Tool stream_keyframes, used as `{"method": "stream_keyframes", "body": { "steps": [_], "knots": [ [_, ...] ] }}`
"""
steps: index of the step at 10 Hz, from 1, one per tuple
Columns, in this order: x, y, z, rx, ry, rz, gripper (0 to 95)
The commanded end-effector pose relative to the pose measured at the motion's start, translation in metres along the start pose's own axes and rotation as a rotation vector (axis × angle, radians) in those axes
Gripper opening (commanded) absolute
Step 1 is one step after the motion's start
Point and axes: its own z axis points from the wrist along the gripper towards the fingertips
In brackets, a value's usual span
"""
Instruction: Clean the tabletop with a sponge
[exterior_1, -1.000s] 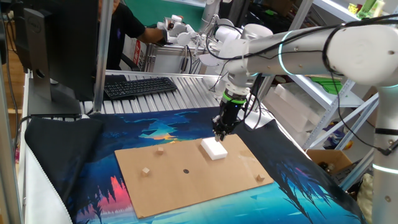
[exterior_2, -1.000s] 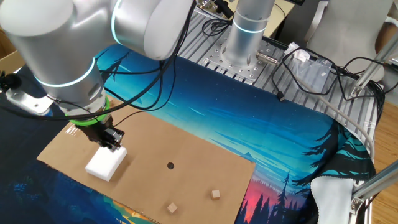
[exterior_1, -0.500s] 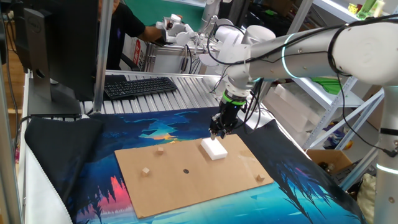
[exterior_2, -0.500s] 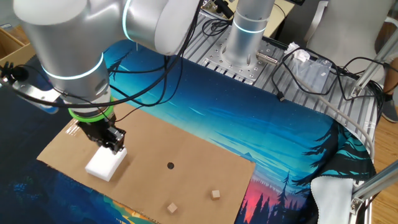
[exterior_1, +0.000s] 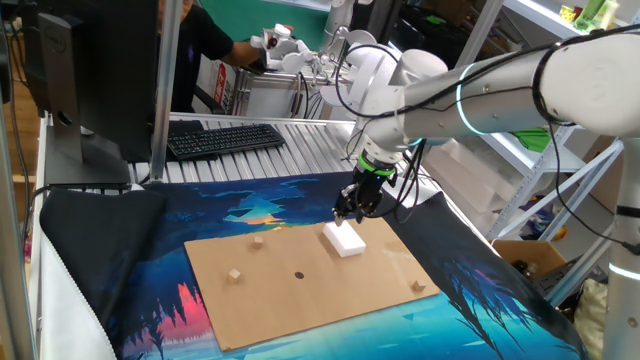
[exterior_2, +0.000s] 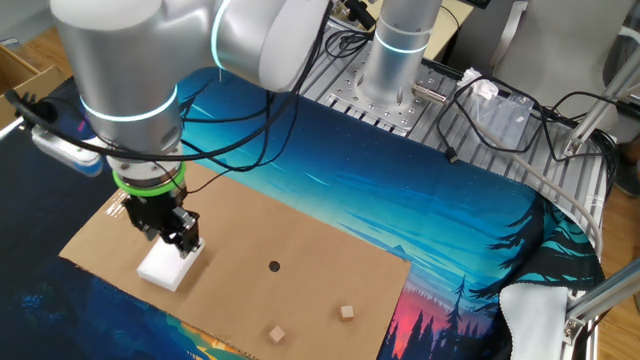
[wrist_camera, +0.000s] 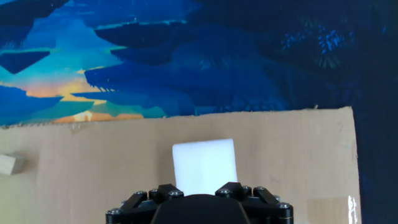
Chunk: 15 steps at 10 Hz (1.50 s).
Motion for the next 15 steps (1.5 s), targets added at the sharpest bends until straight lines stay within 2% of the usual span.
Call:
{"method": "stream_keyframes", "body": {
  "steps": [1, 3, 5, 6, 10, 11, 12, 13, 15],
  "knots": [
    [0.0, 0.0, 0.005, 0.001, -0.004, 0.007, 57.0],
    [-0.002, -0.001, 0.014, 0.002, -0.02, 0.013, 57.0],
    [-0.005, -0.003, 0.016, 0.002, -0.022, 0.014, 57.0],
    [-0.006, -0.004, 0.018, 0.003, -0.031, 0.016, 76.0],
    [-0.007, -0.005, 0.025, 0.002, -0.042, 0.02, 76.0],
    [-0.006, -0.005, 0.03, 0.002, -0.057, 0.019, 76.0],
    [-0.005, -0.005, 0.033, 0.0, -0.059, 0.015, 76.0],
    [-0.005, -0.004, 0.036, -0.001, -0.066, 0.015, 95.0],
    [-0.004, -0.004, 0.04, -0.001, -0.074, 0.014, 95.0]
  ]
}}
